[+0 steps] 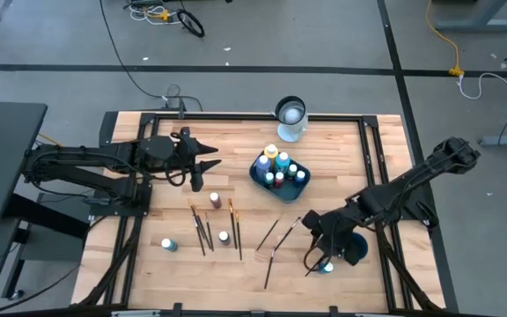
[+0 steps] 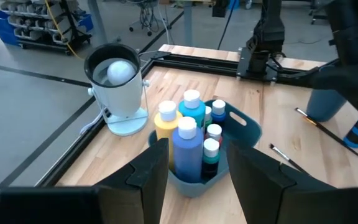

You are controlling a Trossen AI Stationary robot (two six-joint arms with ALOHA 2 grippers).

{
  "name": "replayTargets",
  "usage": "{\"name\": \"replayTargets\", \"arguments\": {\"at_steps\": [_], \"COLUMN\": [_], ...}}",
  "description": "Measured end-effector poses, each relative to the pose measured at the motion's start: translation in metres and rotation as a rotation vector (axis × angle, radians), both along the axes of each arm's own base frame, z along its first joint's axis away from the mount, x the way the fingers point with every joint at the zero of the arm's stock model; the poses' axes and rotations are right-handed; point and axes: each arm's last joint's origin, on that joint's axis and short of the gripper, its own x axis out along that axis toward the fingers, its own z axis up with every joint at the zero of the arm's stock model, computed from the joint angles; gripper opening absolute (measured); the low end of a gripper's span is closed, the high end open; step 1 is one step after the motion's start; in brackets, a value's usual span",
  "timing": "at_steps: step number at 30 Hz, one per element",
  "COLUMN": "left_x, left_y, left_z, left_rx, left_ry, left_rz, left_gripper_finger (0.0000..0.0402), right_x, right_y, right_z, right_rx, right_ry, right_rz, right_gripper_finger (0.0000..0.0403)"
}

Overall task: Pick & Place Paint Supplies
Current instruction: Put the blue paint bottle into the green bin

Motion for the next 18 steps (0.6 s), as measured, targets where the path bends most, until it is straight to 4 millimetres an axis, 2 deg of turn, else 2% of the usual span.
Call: {"name": "replayTargets", "arguments": {"at_steps": [13,18], "left_x": [0.001,0.001], "left_y": [0.000,0.001], "left_z": [0.002,0.006], "left_rx": [0.043,0.090], "left_ry": [-0.008,-0.034], "left_rz": [-0.007,0.016], "left_gripper_finger": [0.0171,0.0171], "right_x": [-0.004,-0.001], "right_y": [0.028,0.042], "right_z": [0.009,-0.001], "right_rx": [0.063,0.048], "right_ry": [-0.026,0.036], "right_rz": [0.080,0.092], "right_gripper_finger": [0.0190,0.0190]}}
